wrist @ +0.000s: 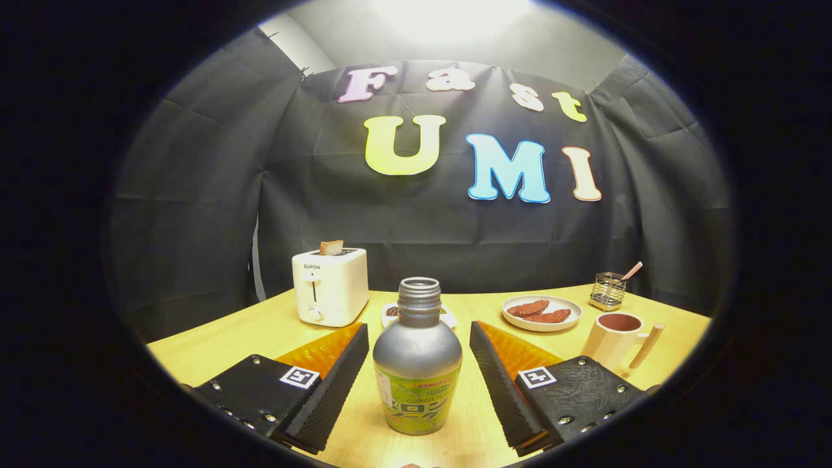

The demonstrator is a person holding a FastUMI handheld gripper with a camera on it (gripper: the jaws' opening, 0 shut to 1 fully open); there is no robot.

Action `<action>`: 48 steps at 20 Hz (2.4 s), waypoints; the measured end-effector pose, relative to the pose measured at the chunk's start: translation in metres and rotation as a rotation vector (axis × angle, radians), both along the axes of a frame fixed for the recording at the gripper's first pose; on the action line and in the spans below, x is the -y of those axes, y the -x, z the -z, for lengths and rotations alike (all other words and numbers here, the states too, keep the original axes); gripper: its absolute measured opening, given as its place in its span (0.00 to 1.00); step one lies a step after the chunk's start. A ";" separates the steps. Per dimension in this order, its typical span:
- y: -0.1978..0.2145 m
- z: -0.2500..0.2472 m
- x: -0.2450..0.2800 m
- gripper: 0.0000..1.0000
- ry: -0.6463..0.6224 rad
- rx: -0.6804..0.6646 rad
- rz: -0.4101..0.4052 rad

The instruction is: Take the bottle from table, then pour the juice into the cup, finally place the bottle on the coaster

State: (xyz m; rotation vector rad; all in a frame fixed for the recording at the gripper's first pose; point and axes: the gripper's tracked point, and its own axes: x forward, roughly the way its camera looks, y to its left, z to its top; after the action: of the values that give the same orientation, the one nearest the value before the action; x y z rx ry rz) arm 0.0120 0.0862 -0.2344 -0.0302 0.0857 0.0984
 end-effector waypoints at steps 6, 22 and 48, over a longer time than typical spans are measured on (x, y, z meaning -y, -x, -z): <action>-0.012 0.027 0.000 0.96 0.003 -0.041 0.019; -0.018 -0.014 0.064 0.78 -0.340 -0.019 0.114; -0.054 -0.018 0.129 0.76 -1.176 -0.096 0.173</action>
State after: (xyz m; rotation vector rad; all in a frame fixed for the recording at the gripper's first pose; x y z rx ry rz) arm 0.0662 -0.0431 -0.2163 1.1553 0.1154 -0.0345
